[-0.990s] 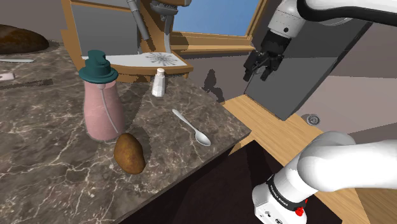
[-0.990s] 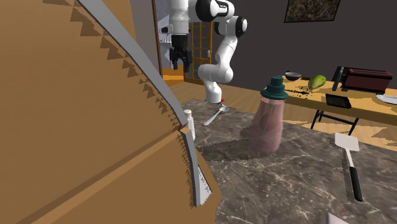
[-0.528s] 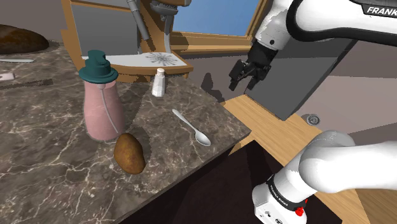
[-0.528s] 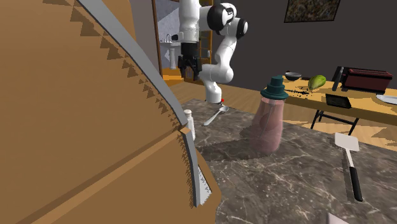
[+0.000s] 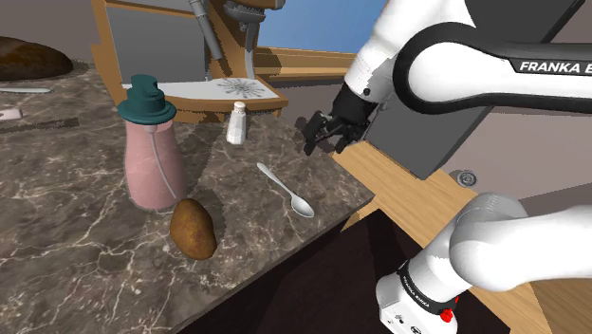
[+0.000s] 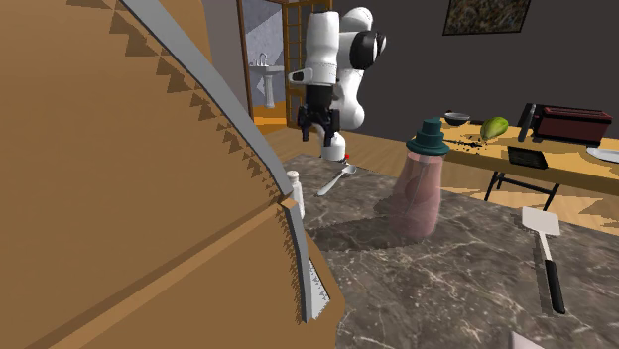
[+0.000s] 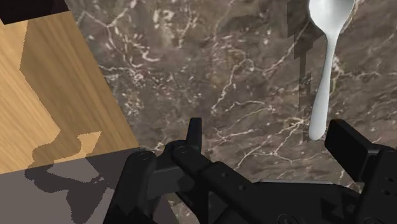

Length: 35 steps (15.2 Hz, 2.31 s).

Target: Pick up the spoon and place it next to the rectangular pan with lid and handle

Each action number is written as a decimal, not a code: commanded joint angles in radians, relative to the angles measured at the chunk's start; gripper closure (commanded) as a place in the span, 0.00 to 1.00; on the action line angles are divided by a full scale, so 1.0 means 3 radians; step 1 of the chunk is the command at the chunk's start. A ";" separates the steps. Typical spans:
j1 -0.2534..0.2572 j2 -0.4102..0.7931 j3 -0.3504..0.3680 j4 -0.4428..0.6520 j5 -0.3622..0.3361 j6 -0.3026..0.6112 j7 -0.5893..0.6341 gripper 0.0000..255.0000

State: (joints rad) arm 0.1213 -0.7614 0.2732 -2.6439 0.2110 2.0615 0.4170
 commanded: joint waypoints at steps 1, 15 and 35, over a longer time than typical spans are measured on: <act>0.0071 0.0066 0.0170 -0.0066 0.0096 0.0238 0.0152 0.00; 0.0088 0.0736 0.0745 -0.0198 0.0232 0.1295 0.0553 0.00; 0.0093 0.0649 0.0702 -0.0117 0.0221 0.1128 0.0544 1.00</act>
State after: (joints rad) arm 0.1480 -0.5586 0.4870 -2.6850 0.2777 2.4142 0.5804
